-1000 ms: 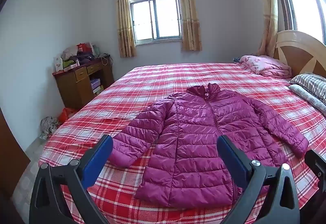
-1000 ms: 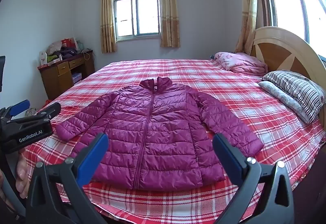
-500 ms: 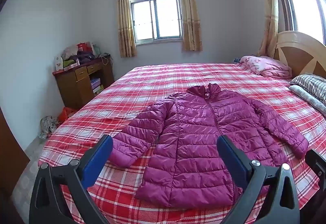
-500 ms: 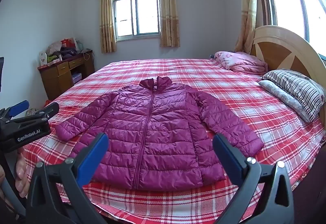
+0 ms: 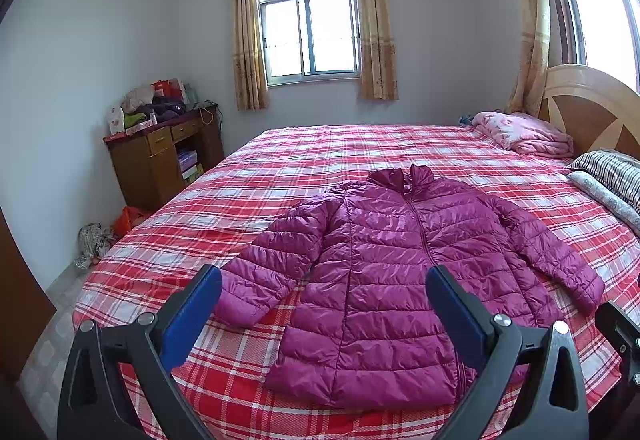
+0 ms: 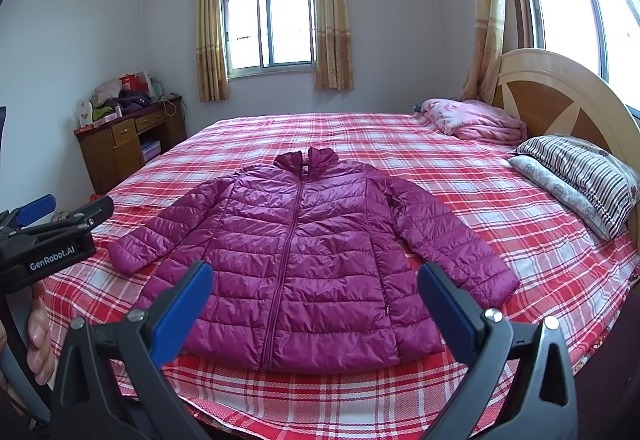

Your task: Fold large clothes

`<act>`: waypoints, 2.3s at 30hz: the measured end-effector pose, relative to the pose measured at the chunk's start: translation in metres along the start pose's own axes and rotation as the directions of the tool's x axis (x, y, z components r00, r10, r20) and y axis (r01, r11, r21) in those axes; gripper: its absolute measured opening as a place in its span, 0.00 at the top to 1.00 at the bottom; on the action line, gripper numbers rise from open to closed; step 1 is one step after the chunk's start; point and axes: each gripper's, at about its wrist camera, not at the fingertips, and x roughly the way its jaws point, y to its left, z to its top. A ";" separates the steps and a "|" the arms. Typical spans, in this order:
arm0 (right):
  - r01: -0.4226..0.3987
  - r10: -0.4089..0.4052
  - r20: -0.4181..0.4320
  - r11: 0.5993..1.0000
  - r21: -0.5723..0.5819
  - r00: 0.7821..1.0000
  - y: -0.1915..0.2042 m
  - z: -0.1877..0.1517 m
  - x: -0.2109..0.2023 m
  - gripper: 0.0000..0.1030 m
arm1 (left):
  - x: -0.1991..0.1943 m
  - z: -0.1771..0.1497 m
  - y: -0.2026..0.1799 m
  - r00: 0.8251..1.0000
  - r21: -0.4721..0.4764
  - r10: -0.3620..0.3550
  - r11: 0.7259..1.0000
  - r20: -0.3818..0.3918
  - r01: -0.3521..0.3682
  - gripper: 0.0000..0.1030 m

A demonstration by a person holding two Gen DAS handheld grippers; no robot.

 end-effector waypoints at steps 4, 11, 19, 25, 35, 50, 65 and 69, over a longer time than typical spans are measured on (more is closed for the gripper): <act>0.000 0.000 -0.002 1.000 0.000 1.000 0.001 -0.002 0.002 0.00 | -0.001 0.000 0.001 1.000 0.002 -0.004 1.000 0.002 0.004 0.01; -0.001 0.001 -0.004 1.000 0.000 1.000 0.001 -0.004 0.003 0.00 | -0.001 0.000 0.001 1.000 0.002 -0.004 1.000 0.002 0.004 0.01; -0.004 0.004 -0.010 1.000 0.000 1.000 0.002 -0.006 0.004 0.00 | 0.000 0.002 0.001 1.000 0.001 -0.005 1.000 -0.002 0.005 0.01; -0.010 0.010 -0.016 1.000 -0.001 1.000 0.004 -0.006 0.005 0.00 | 0.000 0.001 0.001 1.000 0.001 -0.006 1.000 -0.002 0.006 0.01; -0.010 0.010 -0.017 1.000 0.000 1.000 0.004 -0.007 0.006 0.00 | 0.000 0.001 0.001 1.000 0.000 -0.006 1.000 -0.002 0.006 0.01; -0.013 0.013 -0.023 1.000 0.007 1.000 0.002 -0.008 0.007 0.00 | 0.002 -0.001 0.000 1.000 0.004 -0.005 1.000 -0.006 0.005 0.01; -0.045 0.049 -0.069 0.997 0.059 0.996 -0.020 -0.017 0.034 0.00 | 0.033 -0.013 -0.002 0.998 0.010 -0.031 0.999 -0.062 0.031 0.01; -0.016 0.030 -0.105 0.991 0.130 0.994 -0.052 -0.023 0.056 0.00 | 0.062 -0.017 0.003 0.996 0.005 -0.014 1.000 -0.087 0.015 0.01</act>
